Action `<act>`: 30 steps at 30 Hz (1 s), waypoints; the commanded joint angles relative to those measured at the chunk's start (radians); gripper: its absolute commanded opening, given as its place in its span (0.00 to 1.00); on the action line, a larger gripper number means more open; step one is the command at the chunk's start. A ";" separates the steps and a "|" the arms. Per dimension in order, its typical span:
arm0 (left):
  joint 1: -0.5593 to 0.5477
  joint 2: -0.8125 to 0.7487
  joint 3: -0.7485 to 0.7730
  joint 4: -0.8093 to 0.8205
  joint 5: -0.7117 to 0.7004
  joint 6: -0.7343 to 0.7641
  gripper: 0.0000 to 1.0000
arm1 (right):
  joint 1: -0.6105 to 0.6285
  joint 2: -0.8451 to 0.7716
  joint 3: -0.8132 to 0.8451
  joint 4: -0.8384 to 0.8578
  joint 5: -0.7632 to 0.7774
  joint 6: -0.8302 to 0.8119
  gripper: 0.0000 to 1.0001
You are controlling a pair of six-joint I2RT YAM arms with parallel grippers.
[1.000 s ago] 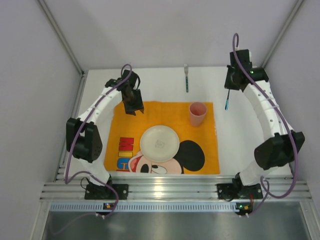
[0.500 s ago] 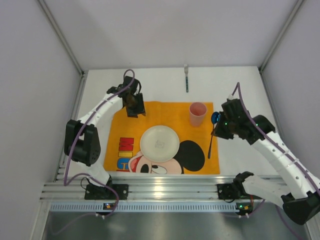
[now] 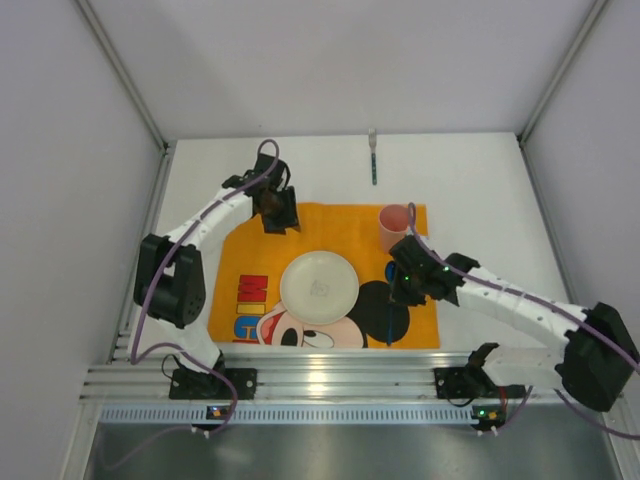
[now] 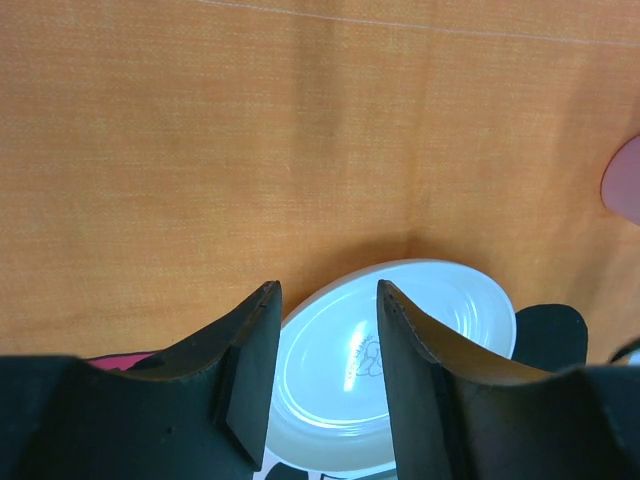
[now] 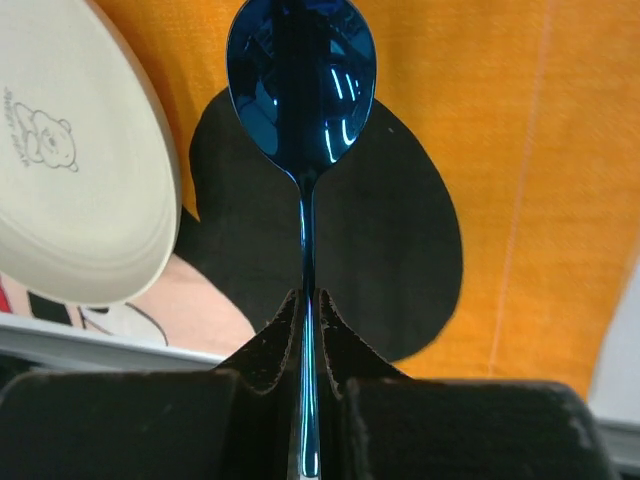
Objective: Set the dinner table for one person
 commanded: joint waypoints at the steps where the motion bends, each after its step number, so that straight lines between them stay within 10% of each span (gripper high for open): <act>1: -0.013 -0.029 -0.003 0.041 0.007 -0.001 0.48 | 0.039 0.116 0.023 0.225 0.027 -0.071 0.00; 16: -0.015 0.031 0.145 -0.005 -0.012 0.011 0.49 | 0.043 0.361 0.181 0.276 0.156 -0.142 0.00; 23: -0.032 0.232 0.420 0.022 0.031 0.010 0.50 | 0.051 0.264 0.271 0.157 0.156 -0.183 0.62; 30: -0.056 0.567 0.796 0.131 0.134 -0.024 0.53 | 0.065 0.102 0.346 -0.036 0.156 -0.202 0.67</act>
